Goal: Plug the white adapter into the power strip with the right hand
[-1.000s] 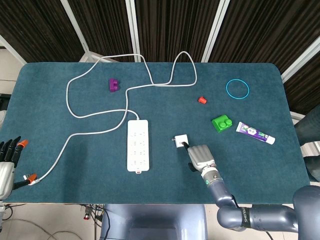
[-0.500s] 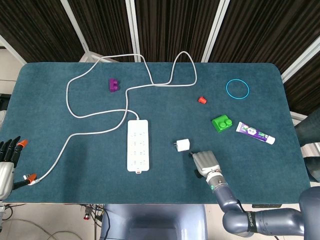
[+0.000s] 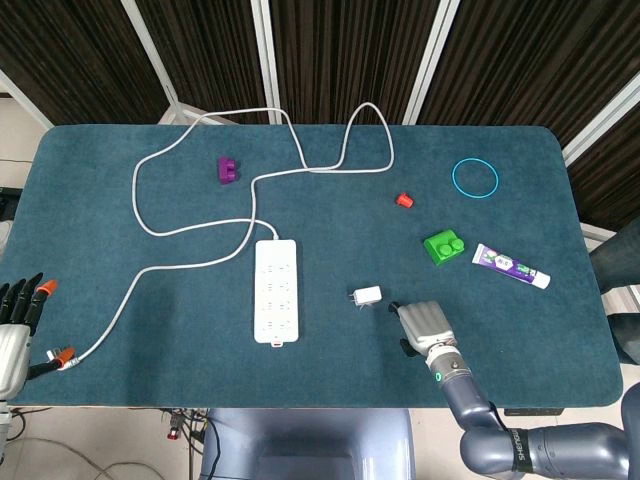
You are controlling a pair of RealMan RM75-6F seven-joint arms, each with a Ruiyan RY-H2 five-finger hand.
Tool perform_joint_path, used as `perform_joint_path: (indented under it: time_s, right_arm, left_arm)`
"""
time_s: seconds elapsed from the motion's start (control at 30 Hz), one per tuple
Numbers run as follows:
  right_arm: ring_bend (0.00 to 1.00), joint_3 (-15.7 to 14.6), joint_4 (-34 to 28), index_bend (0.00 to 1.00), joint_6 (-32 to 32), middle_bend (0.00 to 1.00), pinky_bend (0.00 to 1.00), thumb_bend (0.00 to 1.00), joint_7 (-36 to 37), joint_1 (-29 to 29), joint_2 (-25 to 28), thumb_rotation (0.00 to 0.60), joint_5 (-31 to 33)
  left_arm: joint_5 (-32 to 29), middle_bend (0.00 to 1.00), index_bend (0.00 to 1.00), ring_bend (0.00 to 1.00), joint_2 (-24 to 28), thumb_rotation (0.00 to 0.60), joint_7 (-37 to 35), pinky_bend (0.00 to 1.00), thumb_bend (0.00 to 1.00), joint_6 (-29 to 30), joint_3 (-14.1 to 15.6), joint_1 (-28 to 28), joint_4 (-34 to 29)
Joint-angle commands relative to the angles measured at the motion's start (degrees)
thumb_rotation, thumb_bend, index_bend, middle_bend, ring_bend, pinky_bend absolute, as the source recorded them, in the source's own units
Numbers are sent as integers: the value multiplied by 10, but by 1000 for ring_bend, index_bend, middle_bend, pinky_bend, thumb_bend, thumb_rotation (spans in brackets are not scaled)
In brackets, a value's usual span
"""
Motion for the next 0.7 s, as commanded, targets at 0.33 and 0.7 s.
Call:
perform_joint_path:
  time_s: [0.33, 0.7]
  right_arm:
    - [813, 18, -9, 246, 9, 723, 719, 468, 35, -14, 32, 600, -8]
    - [813, 38, 30, 226, -9, 723, 719, 468, 34, 0, 20, 600, 20]
  left_arm:
    - [-3, 0, 120, 0, 1, 600, 0, 0, 99, 2, -1, 1, -2]
    - [-6, 0, 120, 0, 2, 600, 0, 0, 99, 3, -3, 2, -3]
